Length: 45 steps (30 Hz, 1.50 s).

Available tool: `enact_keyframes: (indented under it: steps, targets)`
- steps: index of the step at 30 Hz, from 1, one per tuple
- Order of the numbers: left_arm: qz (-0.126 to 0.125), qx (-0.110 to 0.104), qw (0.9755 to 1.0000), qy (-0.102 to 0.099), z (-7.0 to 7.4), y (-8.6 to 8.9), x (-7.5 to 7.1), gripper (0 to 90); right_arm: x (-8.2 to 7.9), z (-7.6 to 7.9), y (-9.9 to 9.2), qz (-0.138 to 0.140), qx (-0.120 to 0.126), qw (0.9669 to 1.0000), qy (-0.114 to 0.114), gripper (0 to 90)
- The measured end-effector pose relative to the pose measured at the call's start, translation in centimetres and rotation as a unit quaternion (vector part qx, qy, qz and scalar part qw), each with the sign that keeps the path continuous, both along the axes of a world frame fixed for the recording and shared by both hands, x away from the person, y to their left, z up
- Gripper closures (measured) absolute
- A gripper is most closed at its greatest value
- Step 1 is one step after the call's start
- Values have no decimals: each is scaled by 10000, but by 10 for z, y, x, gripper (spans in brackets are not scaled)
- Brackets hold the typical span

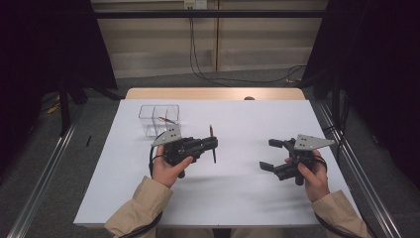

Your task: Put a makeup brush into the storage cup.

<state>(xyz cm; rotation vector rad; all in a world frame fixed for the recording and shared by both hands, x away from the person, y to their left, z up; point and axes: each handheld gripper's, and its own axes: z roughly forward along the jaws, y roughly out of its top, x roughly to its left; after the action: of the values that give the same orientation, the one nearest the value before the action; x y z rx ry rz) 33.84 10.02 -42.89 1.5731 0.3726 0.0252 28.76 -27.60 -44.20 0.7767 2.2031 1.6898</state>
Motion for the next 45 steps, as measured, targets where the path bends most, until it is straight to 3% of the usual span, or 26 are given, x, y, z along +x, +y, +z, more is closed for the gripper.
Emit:
enact_keyframes:
  steps: [45]
  targets:
    - [124,41,9999,-8,5,8,4,826,-10,-5,-24,-171,-78,9998,50,45]
